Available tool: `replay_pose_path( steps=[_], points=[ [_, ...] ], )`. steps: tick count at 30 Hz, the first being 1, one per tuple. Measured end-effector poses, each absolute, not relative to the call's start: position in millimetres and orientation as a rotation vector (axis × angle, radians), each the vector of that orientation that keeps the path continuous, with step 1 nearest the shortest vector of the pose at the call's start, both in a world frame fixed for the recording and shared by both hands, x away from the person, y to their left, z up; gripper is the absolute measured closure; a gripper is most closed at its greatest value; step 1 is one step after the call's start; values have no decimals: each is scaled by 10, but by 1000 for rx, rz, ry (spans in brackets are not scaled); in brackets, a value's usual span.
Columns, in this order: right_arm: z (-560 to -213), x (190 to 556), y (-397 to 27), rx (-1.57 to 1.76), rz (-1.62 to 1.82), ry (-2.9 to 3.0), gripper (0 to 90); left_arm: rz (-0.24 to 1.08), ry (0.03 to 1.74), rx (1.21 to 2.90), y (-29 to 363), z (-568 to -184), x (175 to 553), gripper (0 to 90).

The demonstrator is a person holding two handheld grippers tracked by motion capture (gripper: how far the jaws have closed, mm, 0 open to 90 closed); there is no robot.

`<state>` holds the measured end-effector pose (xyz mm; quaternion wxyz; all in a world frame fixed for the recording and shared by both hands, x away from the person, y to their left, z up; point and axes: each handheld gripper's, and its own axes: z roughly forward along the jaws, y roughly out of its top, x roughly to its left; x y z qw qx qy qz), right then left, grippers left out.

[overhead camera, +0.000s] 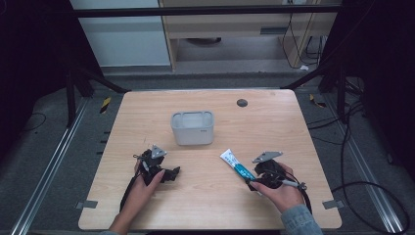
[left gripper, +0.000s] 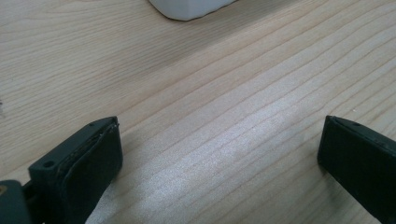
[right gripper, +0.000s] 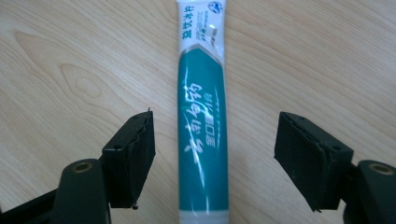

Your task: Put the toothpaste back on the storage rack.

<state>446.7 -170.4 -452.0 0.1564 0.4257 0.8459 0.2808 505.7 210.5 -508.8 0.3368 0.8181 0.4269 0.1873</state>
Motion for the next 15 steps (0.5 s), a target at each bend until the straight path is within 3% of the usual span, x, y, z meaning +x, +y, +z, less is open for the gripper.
replay_pose_path(
  steps=[4, 9, 13, 15],
  points=[
    [-4531, 4584, -1581, 1191, 765, 2453, 339, 488, 1113, 2132, 2105, -5088, 5057, 0],
    [-4551, 4749, -1422, 1156, 746, 2492, 471, 488, 1113, 2132, 2104, -5088, 5057, 0],
    [-4562, 4819, -1329, 1134, 717, 2521, 464, 488, 1113, 2132, 2104, -5089, 5057, 0],
    [-4578, 4898, -1257, 1123, 687, 2558, 419, 488, 1113, 2132, 2105, -5088, 5057, 0]
  ],
)
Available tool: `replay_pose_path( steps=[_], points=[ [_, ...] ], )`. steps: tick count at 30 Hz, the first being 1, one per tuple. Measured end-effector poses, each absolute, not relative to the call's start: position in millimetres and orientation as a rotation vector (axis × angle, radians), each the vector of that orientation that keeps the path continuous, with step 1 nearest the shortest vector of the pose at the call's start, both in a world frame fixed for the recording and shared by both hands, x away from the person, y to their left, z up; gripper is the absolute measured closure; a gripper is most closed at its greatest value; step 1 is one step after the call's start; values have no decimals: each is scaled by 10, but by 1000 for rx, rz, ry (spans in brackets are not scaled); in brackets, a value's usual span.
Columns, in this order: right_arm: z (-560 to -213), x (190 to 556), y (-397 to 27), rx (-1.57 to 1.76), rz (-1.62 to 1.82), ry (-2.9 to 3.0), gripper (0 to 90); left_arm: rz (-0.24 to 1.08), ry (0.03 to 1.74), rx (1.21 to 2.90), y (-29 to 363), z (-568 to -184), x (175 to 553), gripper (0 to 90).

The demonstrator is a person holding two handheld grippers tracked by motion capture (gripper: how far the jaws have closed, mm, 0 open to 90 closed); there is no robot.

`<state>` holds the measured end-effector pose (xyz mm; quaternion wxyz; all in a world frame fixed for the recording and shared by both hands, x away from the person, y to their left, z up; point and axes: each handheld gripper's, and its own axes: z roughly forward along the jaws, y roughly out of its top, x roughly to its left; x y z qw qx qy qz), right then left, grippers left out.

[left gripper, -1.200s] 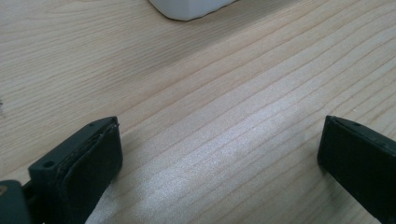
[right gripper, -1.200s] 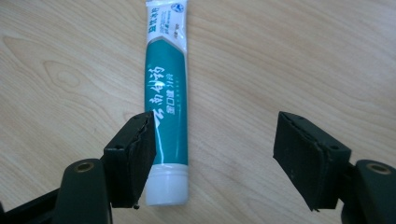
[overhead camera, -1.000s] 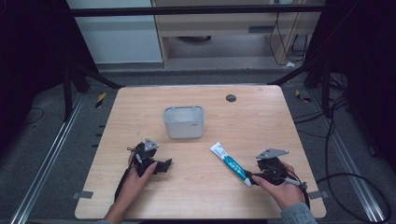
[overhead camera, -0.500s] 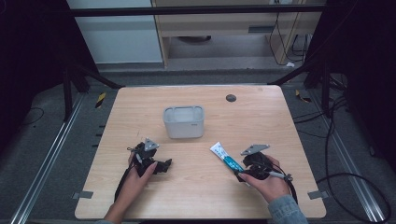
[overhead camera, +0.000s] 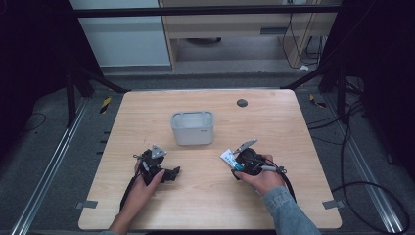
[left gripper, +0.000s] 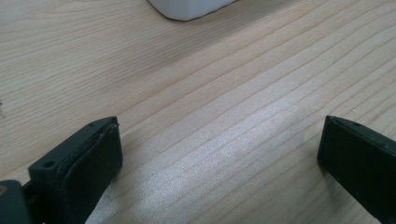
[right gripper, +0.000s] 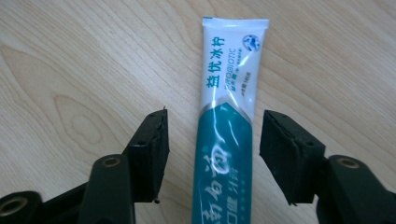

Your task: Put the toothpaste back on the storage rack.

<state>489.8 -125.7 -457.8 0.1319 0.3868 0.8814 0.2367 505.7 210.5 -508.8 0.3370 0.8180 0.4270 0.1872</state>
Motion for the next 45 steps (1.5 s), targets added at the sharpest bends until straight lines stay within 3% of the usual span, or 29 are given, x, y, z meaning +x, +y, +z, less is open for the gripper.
replay_pose_path(
  steps=[8, 27, 45],
  points=[
    [-4611, 5033, -1155, 1130, 638, 2578, 405, 488, 1110, 2136, 2106, -5087, 5058, 0],
    [-4687, 5237, -1070, 1227, 522, 2615, 542, 487, 1111, 2133, 2103, -5089, 5059, 0],
    [-4683, 5258, -1014, 1186, 466, 2623, 599, 487, 1109, 2137, 2105, -5087, 5059, 0]
  ],
)
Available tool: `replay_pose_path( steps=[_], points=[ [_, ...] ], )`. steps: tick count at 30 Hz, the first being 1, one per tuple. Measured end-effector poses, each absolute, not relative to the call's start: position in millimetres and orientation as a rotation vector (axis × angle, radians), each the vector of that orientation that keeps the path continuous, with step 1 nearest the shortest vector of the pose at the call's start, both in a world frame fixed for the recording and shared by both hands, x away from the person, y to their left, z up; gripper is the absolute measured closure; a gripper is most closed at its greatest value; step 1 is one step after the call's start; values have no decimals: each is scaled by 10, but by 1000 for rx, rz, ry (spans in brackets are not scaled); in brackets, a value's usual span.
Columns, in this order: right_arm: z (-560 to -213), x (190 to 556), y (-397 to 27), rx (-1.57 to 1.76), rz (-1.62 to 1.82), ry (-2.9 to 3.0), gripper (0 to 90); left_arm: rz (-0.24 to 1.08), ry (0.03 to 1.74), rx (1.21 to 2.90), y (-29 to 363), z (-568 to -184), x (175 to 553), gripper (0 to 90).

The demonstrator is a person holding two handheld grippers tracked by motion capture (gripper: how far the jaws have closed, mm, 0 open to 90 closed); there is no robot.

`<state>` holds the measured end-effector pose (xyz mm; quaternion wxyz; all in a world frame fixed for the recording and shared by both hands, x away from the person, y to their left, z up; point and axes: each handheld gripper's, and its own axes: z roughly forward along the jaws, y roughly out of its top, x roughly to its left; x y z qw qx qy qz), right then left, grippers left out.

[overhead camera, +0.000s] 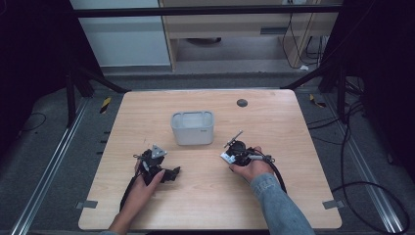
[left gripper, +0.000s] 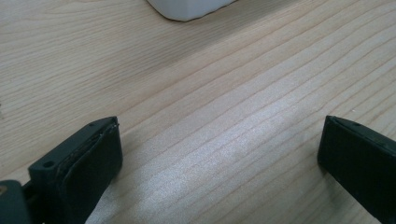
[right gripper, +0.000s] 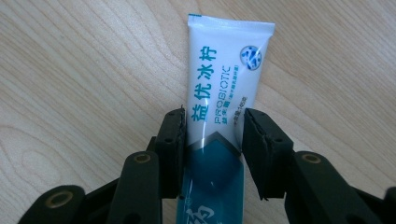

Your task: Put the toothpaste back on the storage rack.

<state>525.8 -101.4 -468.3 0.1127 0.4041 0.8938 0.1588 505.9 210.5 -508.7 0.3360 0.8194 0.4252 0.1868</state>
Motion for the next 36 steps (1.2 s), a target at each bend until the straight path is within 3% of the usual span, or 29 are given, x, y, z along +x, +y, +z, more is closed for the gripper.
replay_pose_path(
  steps=[19, 36],
  points=[
    [-4703, 5276, -1047, 1232, 497, 2600, 515, 487, 1110, 2134, 2103, -5088, 5059, 0],
    [-4717, 5272, -1055, 1238, 490, 2601, 615, 487, 1109, 2137, 2105, -5087, 5059, 0]
  ],
)
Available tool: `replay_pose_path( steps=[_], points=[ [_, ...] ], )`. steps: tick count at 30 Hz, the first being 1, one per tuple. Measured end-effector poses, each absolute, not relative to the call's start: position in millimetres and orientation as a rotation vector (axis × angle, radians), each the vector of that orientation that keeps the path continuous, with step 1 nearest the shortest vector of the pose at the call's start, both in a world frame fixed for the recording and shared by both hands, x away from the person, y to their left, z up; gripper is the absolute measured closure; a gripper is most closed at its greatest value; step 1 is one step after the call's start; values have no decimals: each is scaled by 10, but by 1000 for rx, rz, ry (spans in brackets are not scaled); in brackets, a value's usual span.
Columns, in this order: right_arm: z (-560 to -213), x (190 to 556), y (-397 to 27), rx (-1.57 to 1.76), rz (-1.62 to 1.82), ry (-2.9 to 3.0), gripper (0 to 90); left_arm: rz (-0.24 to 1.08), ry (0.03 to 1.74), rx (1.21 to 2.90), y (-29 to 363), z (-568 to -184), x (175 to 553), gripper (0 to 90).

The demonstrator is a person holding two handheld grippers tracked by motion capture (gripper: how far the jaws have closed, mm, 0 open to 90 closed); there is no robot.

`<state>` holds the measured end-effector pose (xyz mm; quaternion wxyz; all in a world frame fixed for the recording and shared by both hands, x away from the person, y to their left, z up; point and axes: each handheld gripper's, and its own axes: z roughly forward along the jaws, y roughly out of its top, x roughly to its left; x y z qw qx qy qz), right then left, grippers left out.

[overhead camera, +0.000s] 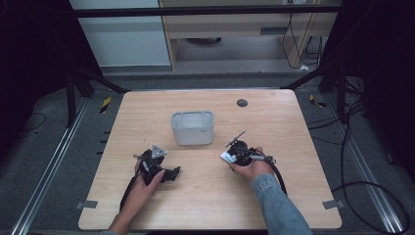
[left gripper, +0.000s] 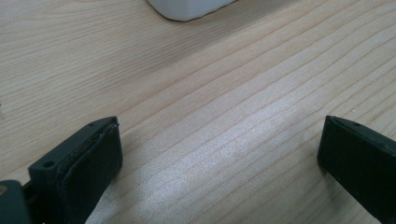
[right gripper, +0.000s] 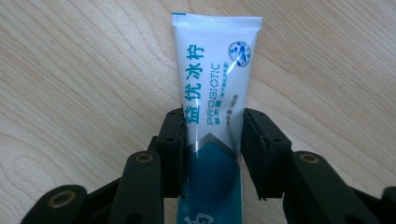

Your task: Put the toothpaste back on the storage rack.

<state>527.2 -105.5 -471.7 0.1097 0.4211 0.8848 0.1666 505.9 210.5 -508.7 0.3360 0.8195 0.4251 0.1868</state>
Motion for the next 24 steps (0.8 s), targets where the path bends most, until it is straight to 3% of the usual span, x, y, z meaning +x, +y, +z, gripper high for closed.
replay_pose_path(
  steps=[17, 24],
  points=[
    [-4691, 5246, -1075, 1227, 512, 2558, 768, 487, 1109, 2137, 2105, -5087, 5059, 0],
    [-4674, 5234, -1174, 1274, 606, 2538, 789, 487, 1110, 2133, 2103, -5089, 5059, 0]
  ],
)
